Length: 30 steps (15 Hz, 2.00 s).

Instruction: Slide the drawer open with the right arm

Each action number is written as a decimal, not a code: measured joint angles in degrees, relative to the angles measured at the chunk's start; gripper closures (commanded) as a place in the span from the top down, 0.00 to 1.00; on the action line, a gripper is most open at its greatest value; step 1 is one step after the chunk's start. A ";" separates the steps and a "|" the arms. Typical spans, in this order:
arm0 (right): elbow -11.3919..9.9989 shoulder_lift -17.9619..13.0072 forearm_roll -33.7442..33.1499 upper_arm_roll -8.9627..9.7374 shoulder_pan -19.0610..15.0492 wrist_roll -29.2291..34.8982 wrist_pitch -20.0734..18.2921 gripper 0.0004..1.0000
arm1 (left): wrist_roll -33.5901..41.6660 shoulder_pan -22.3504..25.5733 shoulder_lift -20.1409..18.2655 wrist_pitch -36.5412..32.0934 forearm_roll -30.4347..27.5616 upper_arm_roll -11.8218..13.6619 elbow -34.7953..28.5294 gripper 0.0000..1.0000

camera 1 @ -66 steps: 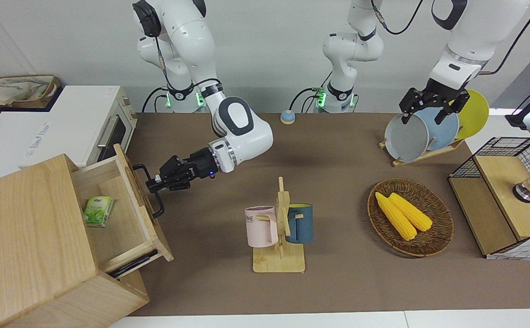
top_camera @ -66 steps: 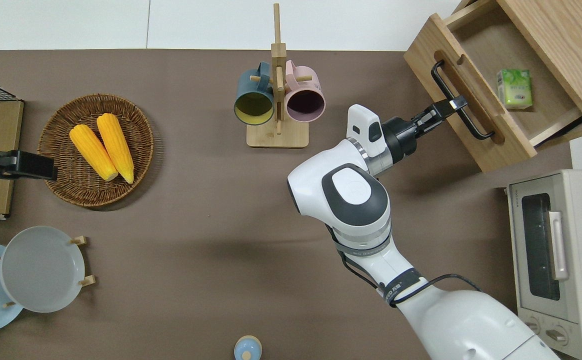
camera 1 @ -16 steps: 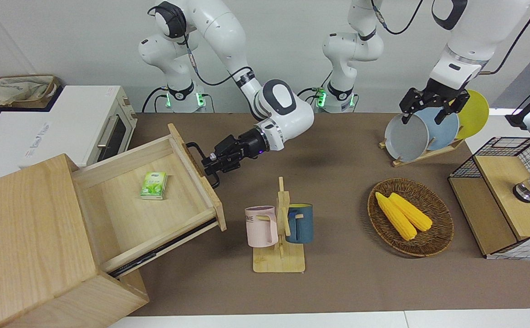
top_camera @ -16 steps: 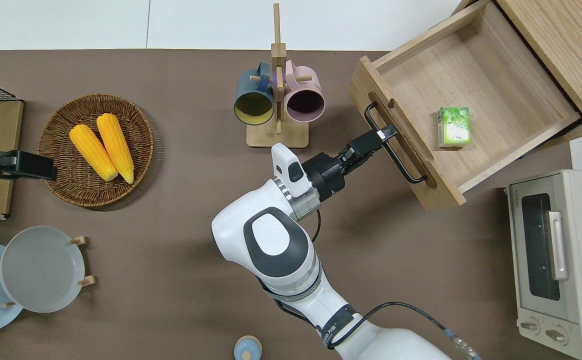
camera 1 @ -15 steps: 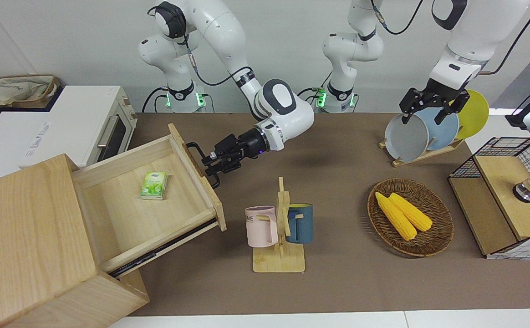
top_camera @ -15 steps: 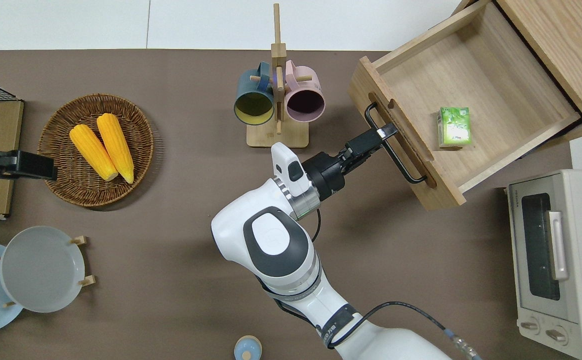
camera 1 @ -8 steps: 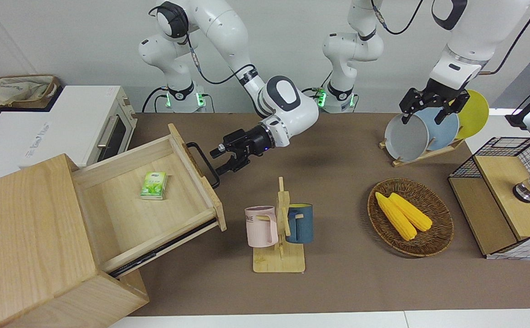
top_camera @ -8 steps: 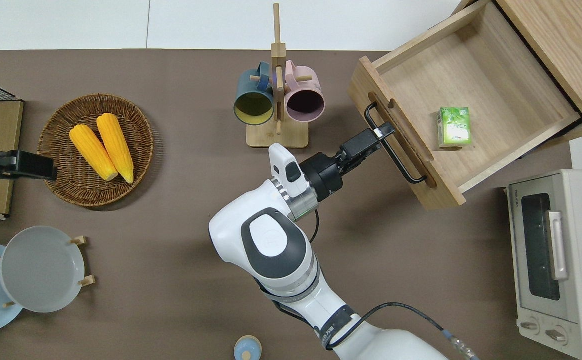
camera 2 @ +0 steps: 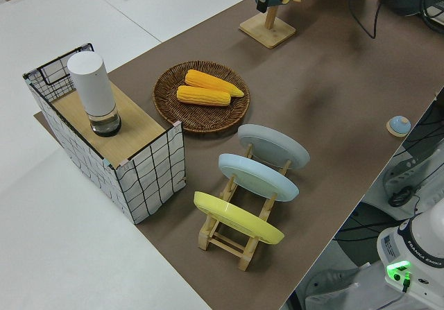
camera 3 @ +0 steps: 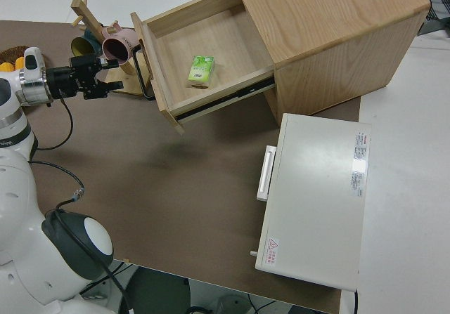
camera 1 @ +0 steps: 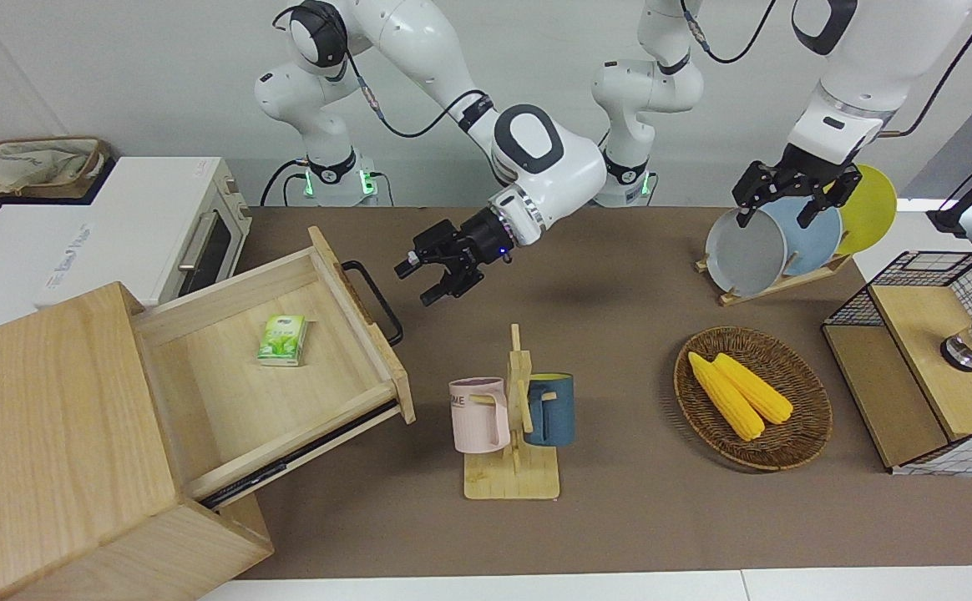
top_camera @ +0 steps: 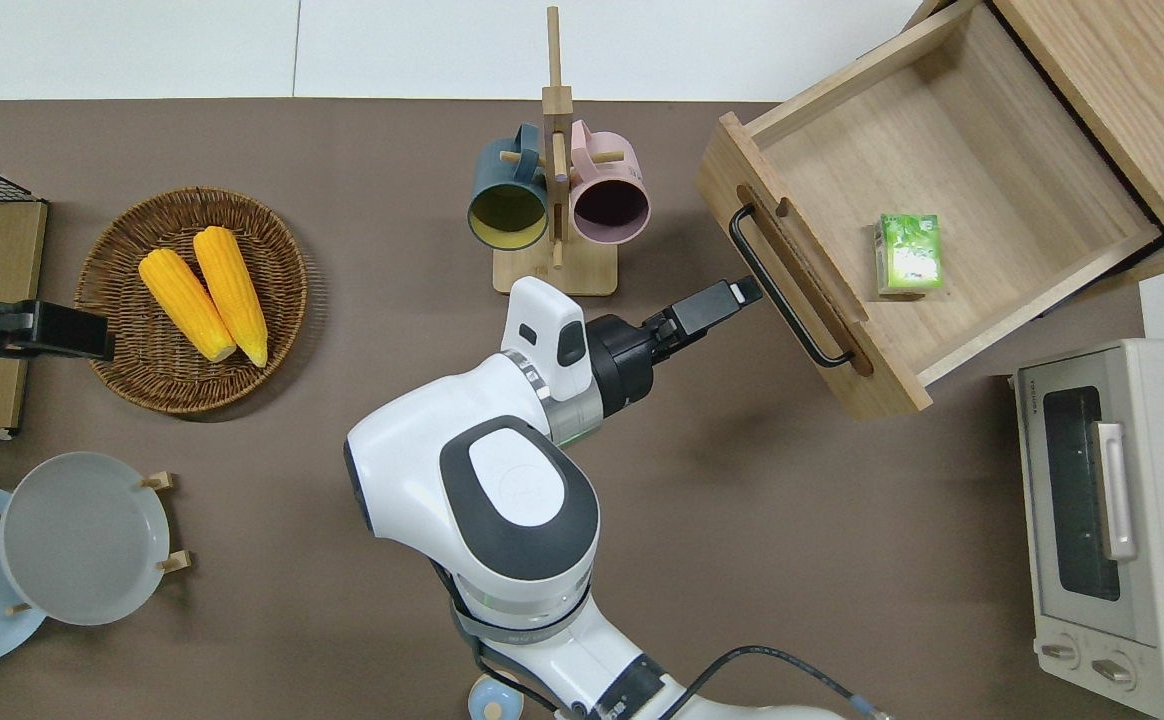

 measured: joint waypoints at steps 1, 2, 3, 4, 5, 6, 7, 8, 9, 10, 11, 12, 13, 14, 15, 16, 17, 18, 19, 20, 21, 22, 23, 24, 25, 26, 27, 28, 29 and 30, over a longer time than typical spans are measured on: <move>1.07 -0.69 2.66 -0.05 0.00 0.00 -0.02 0.98 | 0.00 0.00 0.00 0.00 0.00 0.00 0.00 1.00; 1.91 -1.66 5.47 -0.20 -0.04 0.00 -0.03 0.98 | 0.00 0.00 0.00 0.00 0.00 0.00 0.00 1.00; 2.37 -2.62 7.96 -0.37 -0.14 0.00 -0.04 0.98 | 0.00 0.00 0.00 0.00 0.00 0.00 0.00 1.00; 2.71 -3.94 11.16 -0.55 -0.47 0.00 -0.05 0.98 | 0.00 0.00 0.00 0.00 0.00 0.00 0.00 1.00; 2.90 -5.29 14.47 -0.76 -0.99 0.00 -0.07 0.98 | 0.00 0.00 0.00 0.00 0.00 0.00 0.00 1.00; 2.97 -6.49 17.61 -0.96 -1.70 0.00 -0.09 0.98 | 0.00 0.00 0.00 0.00 0.00 0.00 0.00 1.00; 3.03 -8.01 21.46 -1.13 -2.93 0.00 -0.10 0.98 | 0.00 0.00 0.00 0.00 0.00 0.00 0.00 1.00; 3.07 -9.43 24.94 -1.24 -4.39 0.00 -0.10 0.99 | 0.00 0.00 0.00 0.00 0.00 0.00 0.00 1.00; 3.08 -10.68 27.92 -1.30 -5.88 0.00 -0.10 0.99 | 0.00 0.00 0.00 0.00 0.00 0.00 0.00 1.00; 3.08 -12.00 30.89 -1.35 -7.59 -0.06 -0.10 0.99 | 0.00 0.00 0.00 0.00 0.00 0.00 0.00 1.00; 3.08 -13.25 33.56 -1.37 -9.36 -0.14 -0.10 0.99 | 0.00 0.00 0.00 0.00 0.00 0.00 0.00 1.00; 3.08 -14.50 36.18 -1.38 -11.31 -0.27 -0.10 0.99 | 0.00 0.00 0.00 0.00 0.00 0.00 0.00 1.00; 3.07 -15.48 38.37 -1.39 -13.02 -0.65 -0.11 0.99 | 0.00 0.00 0.00 0.00 0.00 0.00 0.00 1.00; 3.06 -16.32 40.44 -1.39 -14.63 -1.47 -0.11 0.99 | 0.00 0.00 0.00 0.00 0.00 0.00 0.00 1.00; 3.05 -17.19 42.54 -1.39 -16.41 -2.84 -0.11 0.99 | 0.00 0.00 0.00 0.00 0.00 0.00 0.00 1.00; 3.01 -17.96 44.30 -1.40 -18.09 -4.33 -0.11 0.99 | 0.00 0.00 0.00 0.00 0.00 0.00 0.00 1.00; 2.92 -18.87 46.24 -1.43 -20.18 -6.17 -0.10 0.99 | 0.00 0.00 0.00 0.00 0.00 0.00 0.00 1.00; 2.76 -19.51 47.70 -1.43 -21.70 -7.51 -0.10 0.99 | 0.00 0.00 0.00 0.00 0.00 0.00 0.00 1.00; 2.41 -20.27 49.33 -1.43 -23.50 -8.95 -0.09 0.99 | 0.00 0.00 0.00 0.00 0.00 0.00 0.00 1.00; 1.78 -21.13 50.94 -1.43 -25.48 -10.53 0.01 0.99 | 0.00 0.00 0.00 0.00 0.00 0.00 0.00 1.00; 0.97 -22.00 52.22 -1.46 -27.35 -12.08 0.16 0.99 | 0.00 0.00 0.00 0.00 0.00 0.00 0.00 1.00; 0.01 -22.86 53.37 -1.46 -29.12 -13.61 0.63 0.99 | 0.00 0.00 0.00 0.00 0.00 0.00 0.00 1.00; -1.04 -23.71 54.61 -1.49 -30.79 -15.18 1.29 0.99 | 0.00 0.00 0.00 0.00 0.00 0.00 0.00 1.00; -1.86 -24.33 55.73 -1.50 -32.05 -16.33 1.66 0.99 | 0.00 0.00 0.00 0.00 0.00 0.00 0.00 1.00; -2.63 -24.86 56.93 -1.51 -33.21 -17.26 2.12 0.99 | 0.00 0.00 0.00 0.00 0.00 0.00 0.00 1.00; -3.36 -25.27 58.07 -1.51 -34.24 -18.13 2.66 0.99 | 0.00 0.00 0.00 0.00 0.00 0.00 0.00 1.00; -4.22 -25.68 58.90 -1.52 -35.17 -19.11 3.51 0.99 | 0.00 0.00 0.00 0.00 0.00 0.00 0.00 1.00; -5.20 -26.09 59.31 -1.51 -35.94 -20.16 4.45 0.99 | 0.00 0.00 0.00 0.00 0.00 0.00 0.00 1.00; -6.30 -26.48 59.60 -1.54 -36.61 -21.21 5.34 0.99 | 0.00 0.00 0.00 0.00 0.00 0.00 0.00 1.00; -7.26 -26.77 60.36 -1.55 -37.17 -22.13 6.13 0.99 | 0.00 0.00 0.00 0.00 0.00 0.00 0.00 1.00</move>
